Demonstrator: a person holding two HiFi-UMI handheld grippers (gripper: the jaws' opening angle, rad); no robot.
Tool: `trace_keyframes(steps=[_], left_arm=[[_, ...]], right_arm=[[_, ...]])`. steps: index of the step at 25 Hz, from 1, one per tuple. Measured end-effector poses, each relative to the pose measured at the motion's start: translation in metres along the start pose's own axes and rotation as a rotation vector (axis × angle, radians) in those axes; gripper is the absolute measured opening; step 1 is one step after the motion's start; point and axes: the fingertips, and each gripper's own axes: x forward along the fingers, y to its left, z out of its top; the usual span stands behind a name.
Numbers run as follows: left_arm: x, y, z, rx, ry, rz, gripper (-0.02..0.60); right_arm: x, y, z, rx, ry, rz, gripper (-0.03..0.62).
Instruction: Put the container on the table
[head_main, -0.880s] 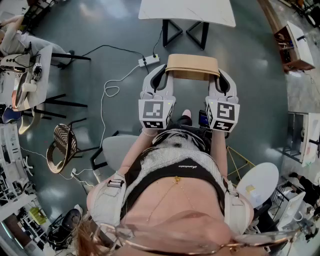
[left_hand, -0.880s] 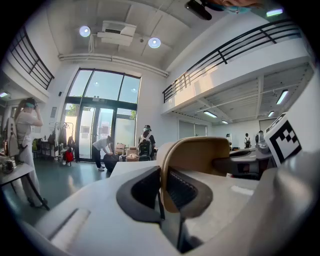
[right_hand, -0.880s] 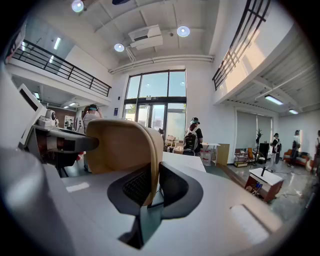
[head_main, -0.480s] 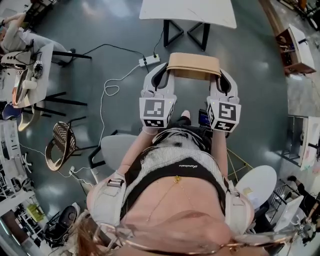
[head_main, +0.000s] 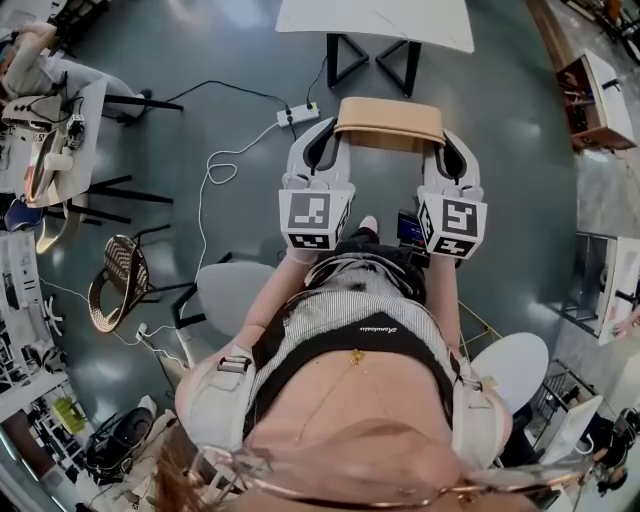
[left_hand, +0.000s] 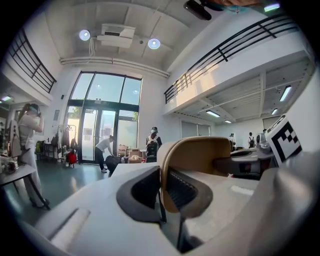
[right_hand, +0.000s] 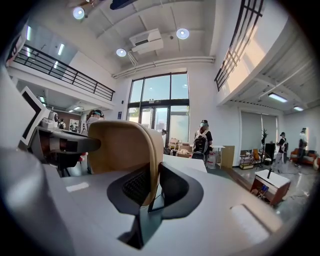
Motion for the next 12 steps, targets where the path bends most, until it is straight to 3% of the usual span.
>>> trace_keyframes(steps=[12], left_arm=[[0.013,0.014,-0.004,-0.015,0.006,0.039,0.031]], right_arm=[[0.020,0.002,-0.004,0.017,0.010,0.025,0.061]])
